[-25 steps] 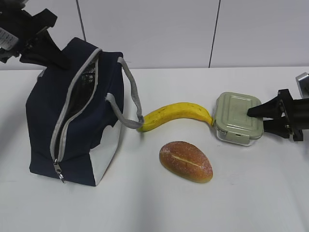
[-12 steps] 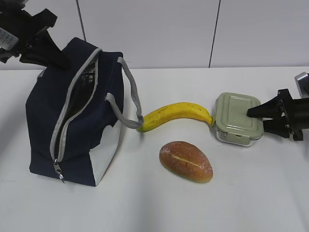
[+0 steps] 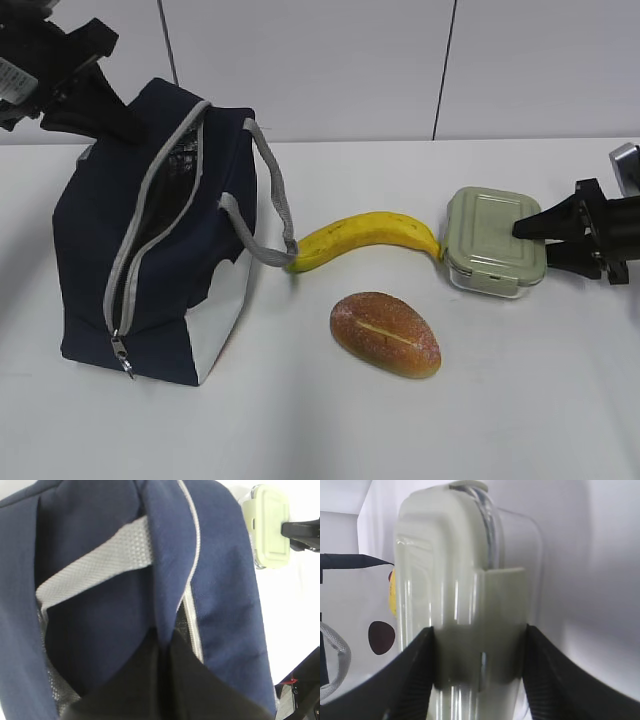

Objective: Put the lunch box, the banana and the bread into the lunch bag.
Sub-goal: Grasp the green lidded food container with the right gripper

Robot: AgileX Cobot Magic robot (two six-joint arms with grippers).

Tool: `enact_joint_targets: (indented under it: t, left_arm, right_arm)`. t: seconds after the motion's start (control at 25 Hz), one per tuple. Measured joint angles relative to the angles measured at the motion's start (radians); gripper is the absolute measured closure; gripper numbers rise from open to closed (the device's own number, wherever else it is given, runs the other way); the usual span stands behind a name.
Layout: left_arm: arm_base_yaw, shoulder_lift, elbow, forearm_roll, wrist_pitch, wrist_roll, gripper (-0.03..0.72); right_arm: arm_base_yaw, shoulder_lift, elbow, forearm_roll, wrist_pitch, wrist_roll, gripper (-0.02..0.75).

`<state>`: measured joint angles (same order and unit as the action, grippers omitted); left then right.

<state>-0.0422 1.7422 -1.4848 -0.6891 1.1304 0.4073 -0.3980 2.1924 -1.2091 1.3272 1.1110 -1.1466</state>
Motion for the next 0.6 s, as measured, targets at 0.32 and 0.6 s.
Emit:
enact_joint_targets:
  t: [0.32, 0.6]
  left_arm:
    - [0.0, 0.0, 0.0, 0.0, 0.0, 0.0, 0.688]
    - [0.0, 0.0, 0.0, 0.0, 0.0, 0.0, 0.688]
  right_arm:
    - [0.0, 0.0, -0.021, -0.002, 0.001, 0.011, 0.365]
    - [0.0, 0.0, -0.021, -0.002, 0.004, 0.046, 0.363]
